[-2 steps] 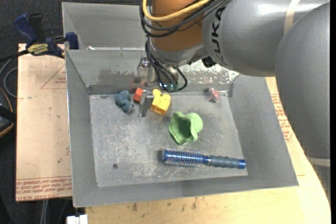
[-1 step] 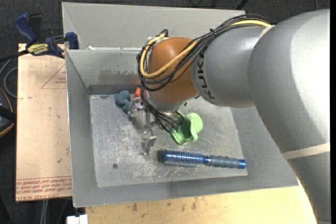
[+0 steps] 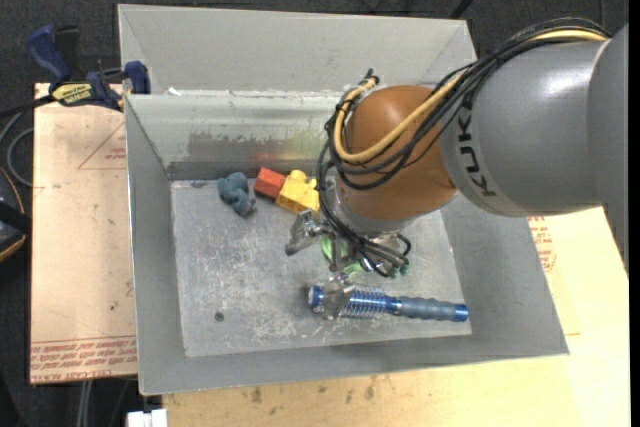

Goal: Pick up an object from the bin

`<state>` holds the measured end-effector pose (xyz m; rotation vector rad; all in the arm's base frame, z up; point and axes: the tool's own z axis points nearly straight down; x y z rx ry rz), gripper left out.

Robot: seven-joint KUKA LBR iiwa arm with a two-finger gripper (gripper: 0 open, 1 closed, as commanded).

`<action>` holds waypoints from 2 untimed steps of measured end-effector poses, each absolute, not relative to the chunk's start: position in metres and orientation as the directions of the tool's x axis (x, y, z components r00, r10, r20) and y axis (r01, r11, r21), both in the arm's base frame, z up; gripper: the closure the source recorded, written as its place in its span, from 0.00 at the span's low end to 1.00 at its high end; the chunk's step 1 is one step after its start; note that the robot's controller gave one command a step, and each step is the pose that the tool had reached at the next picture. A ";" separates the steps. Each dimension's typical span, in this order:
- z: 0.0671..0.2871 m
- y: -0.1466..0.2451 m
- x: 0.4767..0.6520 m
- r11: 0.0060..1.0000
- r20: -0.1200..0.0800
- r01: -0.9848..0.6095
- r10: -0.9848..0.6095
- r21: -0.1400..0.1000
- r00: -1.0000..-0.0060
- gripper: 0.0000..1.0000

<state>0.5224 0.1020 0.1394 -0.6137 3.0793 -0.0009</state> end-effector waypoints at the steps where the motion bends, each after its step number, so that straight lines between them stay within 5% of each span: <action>1: 0.082 0.058 0.499 0.934 -0.008 -0.358 -0.358 0.000 -0.934 0.00; 2: 0.081 0.057 0.499 0.935 -0.009 -0.355 -0.355 0.001 -0.935 1.00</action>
Offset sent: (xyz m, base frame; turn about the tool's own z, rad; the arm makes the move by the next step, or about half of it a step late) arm -0.0301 -0.0539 -0.0694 0.0291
